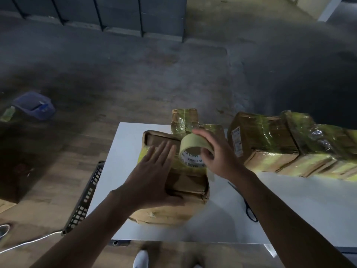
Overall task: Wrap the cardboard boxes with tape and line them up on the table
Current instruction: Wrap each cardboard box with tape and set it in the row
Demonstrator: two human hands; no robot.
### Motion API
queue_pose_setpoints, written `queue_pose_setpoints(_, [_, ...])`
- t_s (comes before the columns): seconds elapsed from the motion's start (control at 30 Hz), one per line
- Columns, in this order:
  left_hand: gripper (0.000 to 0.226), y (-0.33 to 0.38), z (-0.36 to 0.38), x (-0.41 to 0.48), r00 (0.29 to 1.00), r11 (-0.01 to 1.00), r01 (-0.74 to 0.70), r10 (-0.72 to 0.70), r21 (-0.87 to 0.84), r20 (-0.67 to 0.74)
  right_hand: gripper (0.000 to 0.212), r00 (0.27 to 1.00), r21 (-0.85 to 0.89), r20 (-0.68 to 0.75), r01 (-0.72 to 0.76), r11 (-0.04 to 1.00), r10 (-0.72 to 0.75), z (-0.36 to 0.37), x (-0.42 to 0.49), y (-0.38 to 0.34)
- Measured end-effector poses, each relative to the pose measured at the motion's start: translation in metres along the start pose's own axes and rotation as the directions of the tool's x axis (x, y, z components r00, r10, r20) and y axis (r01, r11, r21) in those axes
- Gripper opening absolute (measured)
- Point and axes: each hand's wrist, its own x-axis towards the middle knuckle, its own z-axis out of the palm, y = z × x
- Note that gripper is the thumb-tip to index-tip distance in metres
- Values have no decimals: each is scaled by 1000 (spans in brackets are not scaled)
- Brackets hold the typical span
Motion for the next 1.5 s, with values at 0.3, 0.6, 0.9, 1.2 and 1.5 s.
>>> queue_pose_setpoints(0.3, [130,-25,6,-11,1000,999,28,-29,-31,-13,51,977,94,123,-187,978,175,-22,2,-20])
queue_pose_setpoints(0.6, [130,-13,3,-12,1000,1000,-9,9,-13,1,40,979,-205,195,-9,979,50,-23,14,-31])
queue_pose_setpoints(0.9, [131,-5,15,-11,1000,1000,-19,19,-11,8,56,975,102,170,-159,982,140,-22,-7,-31])
queue_pose_setpoints(1.2, [119,-3,15,-14,996,999,-41,41,-1,83,43,885,-85,354,-292,953,303,-15,-47,1])
queue_pose_setpoints(1.5, [127,11,8,1,979,995,-17,-3,96,202,45,900,-56,298,-317,947,319,8,-47,16])
